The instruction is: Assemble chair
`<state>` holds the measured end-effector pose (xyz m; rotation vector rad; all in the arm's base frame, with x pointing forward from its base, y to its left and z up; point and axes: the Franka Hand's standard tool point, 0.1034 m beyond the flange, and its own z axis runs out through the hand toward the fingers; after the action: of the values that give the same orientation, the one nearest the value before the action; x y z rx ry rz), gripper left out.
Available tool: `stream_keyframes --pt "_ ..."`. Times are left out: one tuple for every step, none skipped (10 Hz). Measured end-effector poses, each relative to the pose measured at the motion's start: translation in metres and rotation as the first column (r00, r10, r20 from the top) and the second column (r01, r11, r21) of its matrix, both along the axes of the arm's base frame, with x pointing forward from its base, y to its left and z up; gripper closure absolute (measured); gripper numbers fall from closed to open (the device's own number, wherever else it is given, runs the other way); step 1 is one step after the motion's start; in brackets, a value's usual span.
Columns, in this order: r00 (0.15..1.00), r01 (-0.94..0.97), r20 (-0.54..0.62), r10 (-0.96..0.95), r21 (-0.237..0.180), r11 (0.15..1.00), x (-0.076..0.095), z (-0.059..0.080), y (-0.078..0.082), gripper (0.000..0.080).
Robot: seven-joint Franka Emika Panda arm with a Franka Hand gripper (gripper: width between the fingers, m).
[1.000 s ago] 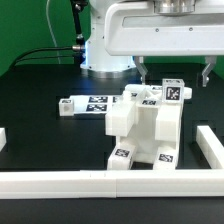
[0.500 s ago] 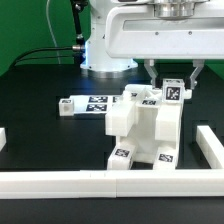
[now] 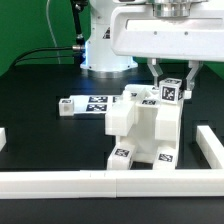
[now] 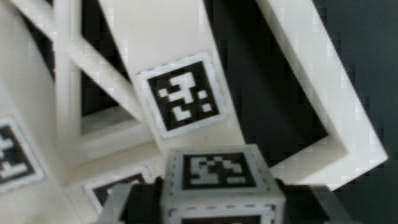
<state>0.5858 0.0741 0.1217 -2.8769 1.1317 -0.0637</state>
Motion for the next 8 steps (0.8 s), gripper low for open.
stream_keyframes --pt "0.998 0.055 -0.002 -0.055 0.003 0.998 0.0000 0.0000 0.0003 0.0518" --pt "0.996 0.088 -0.003 -0.088 0.005 0.996 0.0000 0.0000 0.0004 0.0517" --pt "0.995 0.100 -0.003 -0.100 0.005 0.995 0.0000 0.0000 0.0005 0.0517" --pt "0.995 0.099 -0.004 -0.099 0.005 0.995 -0.0001 -0.0001 0.0004 0.0508" --pt "0.996 0.093 -0.003 -0.093 0.004 0.996 -0.0001 -0.0001 0.0001 0.0381" --pt "1.000 0.019 0.001 -0.019 0.000 1.000 0.0011 0.0006 -0.0026 0.0381" --pt "0.993 -0.114 0.007 0.114 -0.014 0.993 0.0029 0.0019 -0.0071 0.0220" --pt "0.961 -0.275 0.012 0.276 -0.031 0.961 0.0052 0.0036 -0.0087 0.0166"
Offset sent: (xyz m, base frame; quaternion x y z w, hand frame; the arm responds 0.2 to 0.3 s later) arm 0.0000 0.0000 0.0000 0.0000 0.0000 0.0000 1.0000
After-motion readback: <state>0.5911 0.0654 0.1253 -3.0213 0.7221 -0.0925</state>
